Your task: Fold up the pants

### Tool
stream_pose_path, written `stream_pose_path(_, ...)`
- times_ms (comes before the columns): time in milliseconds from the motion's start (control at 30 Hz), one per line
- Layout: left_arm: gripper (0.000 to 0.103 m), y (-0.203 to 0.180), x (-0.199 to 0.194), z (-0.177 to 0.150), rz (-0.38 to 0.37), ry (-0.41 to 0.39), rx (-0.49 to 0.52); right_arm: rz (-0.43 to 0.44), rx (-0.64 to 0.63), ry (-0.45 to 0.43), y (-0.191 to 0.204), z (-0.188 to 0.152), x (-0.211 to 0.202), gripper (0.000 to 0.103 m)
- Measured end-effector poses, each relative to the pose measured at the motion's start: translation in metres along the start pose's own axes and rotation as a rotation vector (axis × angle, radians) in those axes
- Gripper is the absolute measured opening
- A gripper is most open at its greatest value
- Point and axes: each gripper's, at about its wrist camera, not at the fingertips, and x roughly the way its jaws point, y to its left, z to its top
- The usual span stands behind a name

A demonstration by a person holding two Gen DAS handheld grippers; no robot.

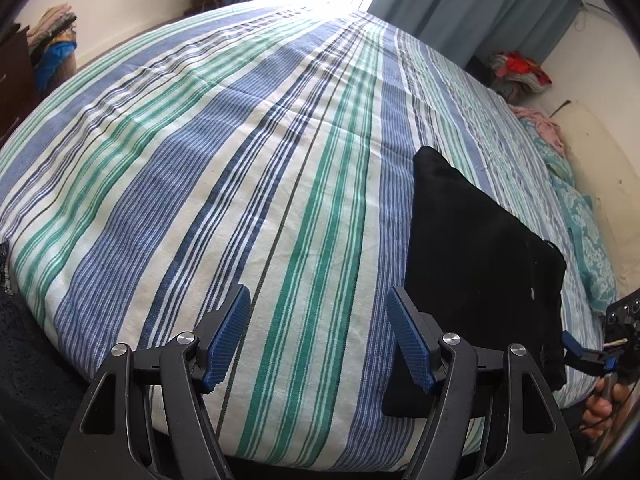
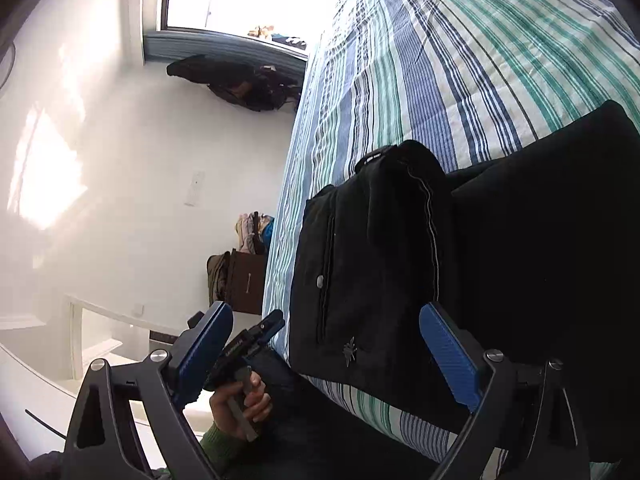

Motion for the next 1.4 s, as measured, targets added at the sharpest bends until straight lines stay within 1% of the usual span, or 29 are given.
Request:
stream_pose_path(100, 0.073, -0.007, -0.002, -0.003, 0.005, -0.003, 0.04, -0.022, -0.032, 0.091, 0.002, -0.004, 0.018, 0.092)
stream_pose_path(167, 0.073, -0.009, -0.004, -0.004, 0.012, -0.007, 0.059, -0.08, -0.044, 0.138, -0.002, -0.004, 0.03, 0.091)
stream_pose_path(233, 0.073, -0.008, -0.005, -0.003, 0.015, -0.011, 0.058, -0.156, -0.062, 0.177, -0.005, -0.003, 0.04, 0.086)
stream_pose_path(267, 0.073, -0.007, -0.005, -0.003, 0.014, -0.011, 0.051, -0.166, -0.064, 0.191, -0.007, -0.003, 0.044, 0.085)
stream_pose_path(300, 0.073, -0.005, -0.005, -0.002, 0.014, -0.011, 0.043, -0.14, -0.06, 0.204, -0.007, -0.002, 0.047, 0.083)
stream_pose_path(333, 0.073, -0.003, -0.005, -0.002, 0.014, -0.01, 0.034, -0.082, -0.056, 0.219, -0.007, -0.001, 0.05, 0.074)
stream_pose_path(367, 0.073, -0.001, -0.004, -0.002, 0.014, -0.009, 0.025, -0.031, -0.061, 0.231, -0.007, -0.001, 0.05, 0.074)
stream_pose_path(400, 0.073, 0.0, -0.003, -0.002, 0.012, -0.006, 0.017, -0.013, -0.08, 0.238, -0.003, -0.002, 0.05, 0.074)
stream_pose_path(433, 0.073, 0.001, -0.002, -0.002, 0.01, -0.003, 0.011, -0.015, -0.092, 0.248, 0.0, -0.002, 0.052, 0.073)
stream_pose_path(467, 0.073, 0.001, -0.001, -0.002, 0.01, -0.001, 0.008, -0.042, -0.097, 0.255, 0.001, -0.004, 0.056, 0.073)
stream_pose_path(500, 0.073, 0.001, 0.0, -0.002, 0.01, 0.002, 0.008, -0.095, -0.092, 0.263, -0.001, -0.003, 0.061, 0.072)
stream_pose_path(567, 0.073, -0.001, 0.002, -0.002, 0.013, 0.005, 0.018, -0.185, -0.076, 0.282, -0.008, -0.004, 0.076, 0.059)
stream_pose_path(600, 0.073, -0.002, 0.002, -0.003, 0.016, 0.004, 0.026, -0.207, -0.081, 0.276, -0.007, -0.004, 0.081, 0.044)
stream_pose_path(633, 0.073, -0.003, 0.002, -0.003, 0.021, 0.003, 0.033, -0.238, -0.095, 0.266, -0.005, -0.004, 0.085, 0.032)
stream_pose_path(700, 0.073, -0.002, 0.0, -0.004, 0.031, 0.0, 0.04, -0.286, -0.147, 0.24, 0.008, -0.008, 0.087, 0.026)
stream_pose_path(733, 0.073, 0.0, -0.002, -0.004, 0.03, -0.003, 0.036, -0.296, -0.182, 0.224, 0.019, -0.008, 0.086, 0.024)
stream_pose_path(933, 0.073, 0.003, -0.004, 0.0, 0.014, -0.014, 0.005, -0.303, -0.349, 0.126, 0.095, 0.005, 0.058, 0.022)
stream_pose_path(1067, 0.073, -0.002, -0.008, -0.001, 0.015, -0.025, 0.034, -0.319, -0.411, 0.09, 0.123, 0.005, 0.039, 0.022)
stream_pose_path(1233, 0.073, -0.005, -0.009, -0.002, 0.004, -0.027, 0.046, -0.366, -0.402, 0.046, 0.116, 0.005, 0.006, 0.022)
stream_pose_path(1400, 0.073, -0.013, -0.01, -0.004, 0.001, -0.027, 0.074, -0.424, -0.333, 0.017, 0.08, 0.01, -0.03, 0.022)
